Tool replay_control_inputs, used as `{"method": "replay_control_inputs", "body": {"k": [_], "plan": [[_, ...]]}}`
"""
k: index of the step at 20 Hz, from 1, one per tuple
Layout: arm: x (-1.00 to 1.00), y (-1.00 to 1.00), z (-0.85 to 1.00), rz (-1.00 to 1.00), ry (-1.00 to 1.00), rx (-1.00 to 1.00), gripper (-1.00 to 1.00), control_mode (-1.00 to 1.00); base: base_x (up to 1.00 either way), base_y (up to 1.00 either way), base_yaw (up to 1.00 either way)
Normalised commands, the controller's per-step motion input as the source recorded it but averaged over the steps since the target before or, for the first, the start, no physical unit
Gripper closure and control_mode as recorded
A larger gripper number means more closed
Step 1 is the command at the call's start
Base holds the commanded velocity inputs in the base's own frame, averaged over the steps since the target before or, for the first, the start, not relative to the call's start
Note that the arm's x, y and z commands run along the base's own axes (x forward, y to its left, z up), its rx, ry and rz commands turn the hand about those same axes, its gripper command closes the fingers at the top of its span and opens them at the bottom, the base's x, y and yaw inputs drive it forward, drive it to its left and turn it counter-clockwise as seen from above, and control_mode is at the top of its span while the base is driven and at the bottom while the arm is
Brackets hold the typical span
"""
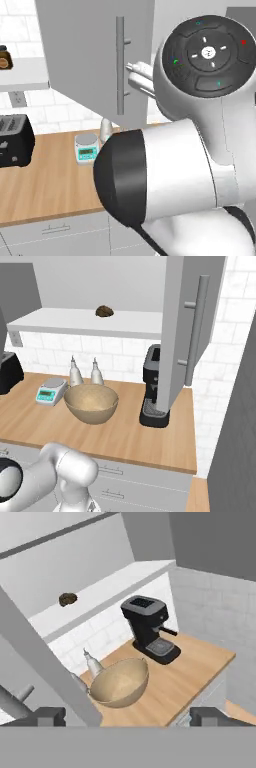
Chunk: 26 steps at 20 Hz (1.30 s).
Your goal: Open the cabinet, pick up the bread from the cabinet and place it in the basket. Then move the basket to the dining counter.
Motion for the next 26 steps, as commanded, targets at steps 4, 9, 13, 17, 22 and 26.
{"method": "replay_control_inputs", "body": {"k": [4, 9, 13, 17, 22, 26], "plan": [[-0.09, -0.94, 0.00, 0.27, 0.05, 0.78, -1.00, -1.00, 0.00, 0.00, 0.00], [0.69, -0.30, -0.30, 0.22, 0.17, 0.90, -1.00, -1.00, 0.00, 0.00, 0.00], [1.00, 0.25, -0.27, 0.37, 0.20, 0.67, -1.00, -1.00, 0.00, 0.00, 0.00], [1.00, 0.49, -0.02, 0.40, 0.19, 0.58, -1.00, -1.00, 0.00, 0.00, 0.00], [0.92, 0.29, 0.01, 0.39, 0.17, 0.46, -1.00, -1.00, 0.00, 0.00, 0.00], [0.49, 0.23, 0.07, 0.27, 0.16, 0.18, -1.00, -1.00, 0.00, 0.00, 0.00]]}}
